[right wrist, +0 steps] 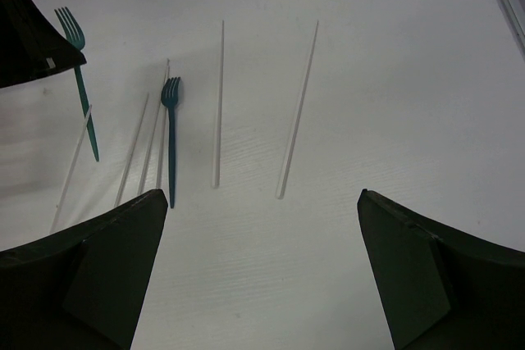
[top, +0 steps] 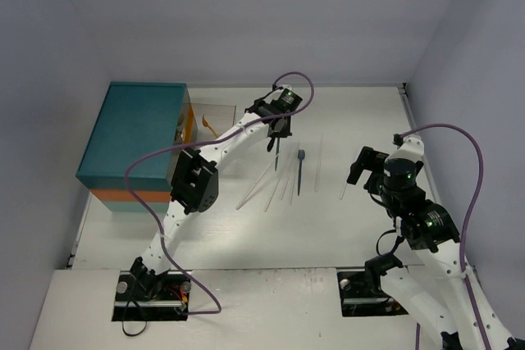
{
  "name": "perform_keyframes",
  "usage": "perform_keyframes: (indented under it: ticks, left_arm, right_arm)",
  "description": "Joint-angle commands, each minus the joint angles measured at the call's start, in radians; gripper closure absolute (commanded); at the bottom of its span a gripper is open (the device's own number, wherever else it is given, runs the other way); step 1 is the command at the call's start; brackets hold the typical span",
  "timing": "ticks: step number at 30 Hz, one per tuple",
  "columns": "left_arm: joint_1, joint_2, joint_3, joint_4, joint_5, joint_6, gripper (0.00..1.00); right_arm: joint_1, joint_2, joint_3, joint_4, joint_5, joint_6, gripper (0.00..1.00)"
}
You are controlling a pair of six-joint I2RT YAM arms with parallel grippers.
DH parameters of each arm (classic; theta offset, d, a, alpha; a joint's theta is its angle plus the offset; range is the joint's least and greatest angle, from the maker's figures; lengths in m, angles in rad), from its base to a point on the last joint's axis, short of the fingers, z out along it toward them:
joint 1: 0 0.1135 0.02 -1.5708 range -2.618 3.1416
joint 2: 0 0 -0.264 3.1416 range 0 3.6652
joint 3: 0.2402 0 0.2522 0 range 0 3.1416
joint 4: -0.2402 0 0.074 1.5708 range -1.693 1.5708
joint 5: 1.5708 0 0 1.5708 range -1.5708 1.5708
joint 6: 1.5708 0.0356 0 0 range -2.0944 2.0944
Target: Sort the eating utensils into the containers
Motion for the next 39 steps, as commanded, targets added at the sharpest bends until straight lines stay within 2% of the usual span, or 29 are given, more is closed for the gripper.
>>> perform_keyframes:
  ticks: [1,4,8,12,15,20,27,33,39]
  left_arm:
    - [0.026,-0.006,0.147,0.019,-0.052,0.073,1.00]
    - [0.026,-0.017,0.229,0.021,-0.032,0.077,1.00]
    - [0.026,-0.102,0.243,0.020,-0.063,0.041,1.00]
    - [0.068,-0.247,0.108,0.012,-0.125,-0.043,1.00]
    - [0.154,-0.397,-0.052,0.011,-0.155,-0.154,1.00]
    - [0.251,-0.504,-0.204,0.012,-0.170,-0.158,1.00]
    - [0.334,-0.475,-0.263,0.041,-0.141,-0.176,0.99]
    - [0.339,-0.457,-0.278,0.038,-0.135,-0.209,0.98]
    - [0.325,-0.527,-0.380,0.043,-0.153,-0.248,0.88]
  right_arm:
    - [-0.005,0.007,0.003,0.051,0.003,0.002,0.00]
    - [-0.006,0.009,0.003,0.050,0.002,0.001,0.00]
    - [-0.005,0.009,0.003,0.051,0.003,0.004,0.00]
    - [-0.005,0.003,0.001,0.051,0.006,0.004,0.00]
    - [-0.005,0.000,0.001,0.051,0.004,0.004,0.00]
    - [-0.005,0.005,-0.002,0.051,0.001,0.002,0.00]
    - [-0.006,0.023,0.000,0.053,-0.010,-0.002,0.00]
    - [-0.005,0.012,-0.002,0.053,-0.012,-0.002,0.00]
    - [-0.005,0.016,-0.003,0.053,-0.009,-0.003,0.00]
